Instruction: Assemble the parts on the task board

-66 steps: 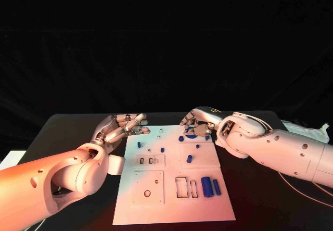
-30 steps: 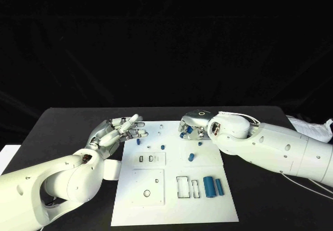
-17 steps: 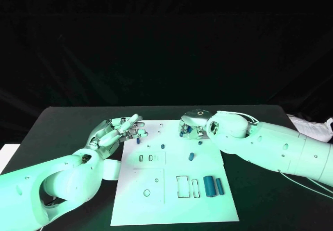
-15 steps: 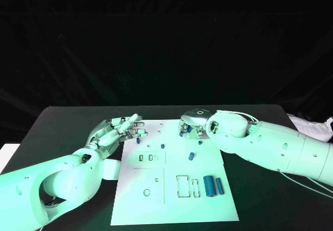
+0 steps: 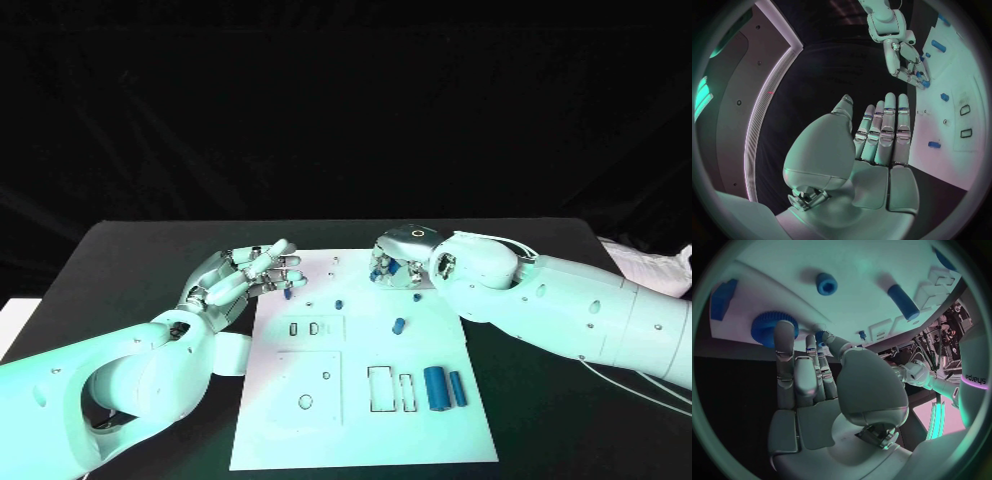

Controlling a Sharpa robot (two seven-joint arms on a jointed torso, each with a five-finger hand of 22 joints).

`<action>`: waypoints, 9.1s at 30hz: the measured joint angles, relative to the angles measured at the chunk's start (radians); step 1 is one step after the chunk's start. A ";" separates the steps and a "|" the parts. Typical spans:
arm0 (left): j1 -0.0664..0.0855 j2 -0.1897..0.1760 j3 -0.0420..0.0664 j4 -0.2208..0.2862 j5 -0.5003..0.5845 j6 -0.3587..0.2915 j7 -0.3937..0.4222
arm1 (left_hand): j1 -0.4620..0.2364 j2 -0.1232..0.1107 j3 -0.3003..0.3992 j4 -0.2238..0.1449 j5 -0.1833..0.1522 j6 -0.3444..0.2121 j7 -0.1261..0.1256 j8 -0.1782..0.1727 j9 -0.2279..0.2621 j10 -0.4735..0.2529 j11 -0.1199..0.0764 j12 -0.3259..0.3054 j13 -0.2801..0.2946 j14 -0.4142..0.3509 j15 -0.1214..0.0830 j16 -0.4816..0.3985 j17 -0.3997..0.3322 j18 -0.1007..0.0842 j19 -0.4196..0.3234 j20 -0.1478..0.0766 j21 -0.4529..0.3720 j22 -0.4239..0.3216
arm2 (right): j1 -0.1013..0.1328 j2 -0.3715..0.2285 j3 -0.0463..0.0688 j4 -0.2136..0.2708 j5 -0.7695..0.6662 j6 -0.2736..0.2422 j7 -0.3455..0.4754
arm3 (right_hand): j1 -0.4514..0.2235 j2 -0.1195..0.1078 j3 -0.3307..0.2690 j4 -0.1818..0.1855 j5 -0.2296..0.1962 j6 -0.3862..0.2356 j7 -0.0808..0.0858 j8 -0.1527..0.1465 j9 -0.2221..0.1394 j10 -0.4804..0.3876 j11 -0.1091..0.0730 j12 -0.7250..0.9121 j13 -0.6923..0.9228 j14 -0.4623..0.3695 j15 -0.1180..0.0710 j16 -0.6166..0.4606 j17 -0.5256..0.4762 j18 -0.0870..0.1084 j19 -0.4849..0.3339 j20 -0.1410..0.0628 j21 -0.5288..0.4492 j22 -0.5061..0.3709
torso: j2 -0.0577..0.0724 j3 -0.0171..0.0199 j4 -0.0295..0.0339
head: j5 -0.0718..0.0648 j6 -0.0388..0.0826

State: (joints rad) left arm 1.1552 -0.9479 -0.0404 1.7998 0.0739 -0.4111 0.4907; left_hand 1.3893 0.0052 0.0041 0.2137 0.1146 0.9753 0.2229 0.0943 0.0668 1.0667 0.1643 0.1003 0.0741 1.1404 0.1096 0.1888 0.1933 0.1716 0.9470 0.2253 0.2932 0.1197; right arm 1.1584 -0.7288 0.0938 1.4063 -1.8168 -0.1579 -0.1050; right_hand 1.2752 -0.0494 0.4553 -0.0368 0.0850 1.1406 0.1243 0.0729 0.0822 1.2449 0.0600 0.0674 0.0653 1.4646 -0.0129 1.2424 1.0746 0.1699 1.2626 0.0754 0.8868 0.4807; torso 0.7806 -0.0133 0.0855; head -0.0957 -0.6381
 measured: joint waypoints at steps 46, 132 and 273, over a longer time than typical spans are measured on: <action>0.000 0.003 0.000 -0.001 0.001 0.006 -0.013 | 0.000 0.000 0.000 -0.006 0.000 0.000 0.000 -0.004 -0.001 -0.004 0.003 0.000 -0.001 -0.004 0.003 -0.004 0.004 0.000 0.000 0.000 -0.005 -0.002 | 0.021 0.182 -0.008 -0.141 -0.004 -0.146 -0.077 | -0.007 -0.007 0.004 0.029 -0.002 -0.004 0.003 -0.005 0.005 0.003 0.004 0.000 -0.001 0.004 -0.003 0.011 0.004 0.000 0.000 0.000 0.038 0.038 | 0.021 -0.0058 0.0216 | -0.009 -0.004; 0.000 0.000 0.000 -0.018 0.002 0.028 -0.025 | 0.004 0.004 -0.001 -0.013 0.000 -0.004 0.004 -0.008 0.000 -0.007 0.007 -0.004 -0.002 -0.007 0.007 -0.012 0.008 0.000 0.000 0.000 -0.009 -0.006 | 0.001 -0.081 0.036 0.013 0.233 -0.034 -0.197 | 0.109 -0.022 -0.343 0.262 0.093 -0.096 0.003 0.048 -0.007 0.222 -0.025 1.294 1.243 0.002 -0.023 0.282 0.233 -0.070 0.138 -0.006 0.476 0.654 | 0.021 -0.0087 -0.0106 | -0.001 -0.002; -0.002 0.016 0.000 -0.058 0.003 0.056 -0.032 | 0.008 0.008 -0.004 -0.021 0.000 -0.004 0.004 -0.011 0.000 -0.007 0.007 -0.008 -0.002 -0.007 0.007 -0.015 0.013 0.000 0.000 0.000 -0.012 -0.007 | -0.081 -0.197 0.020 -0.062 0.484 -0.187 0.264 | 0.130 -0.036 -0.299 0.174 0.133 -0.138 0.020 -0.003 0.014 0.212 -0.005 1.248 1.246 0.000 -0.010 0.298 0.233 -0.086 0.146 0.004 0.511 0.718 | 0.015 0.0031 -0.0540 | 0.037 -0.010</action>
State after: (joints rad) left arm 1.1532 -0.9323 -0.0406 1.7416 0.0773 -0.3552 0.4591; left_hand 1.3972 0.0131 0.0003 0.1928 0.1150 0.9717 0.2265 0.0829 0.0666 1.0595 0.1714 0.0922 0.0718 1.1334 0.1164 0.1734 0.2060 0.1714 0.9470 0.2253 0.2813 0.1125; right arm 1.0777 -0.9254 0.1138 1.3439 -1.3324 -0.3454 0.1588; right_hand 1.4049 -0.0855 0.1567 0.1374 0.2180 1.0026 0.1443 0.0698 0.0959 1.4569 0.0548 1.3158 1.3117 1.4648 -0.0229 1.5402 1.3073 0.0843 1.4089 0.0791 1.3982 1.1983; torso 0.7956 -0.0103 0.0315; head -0.0583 -0.6481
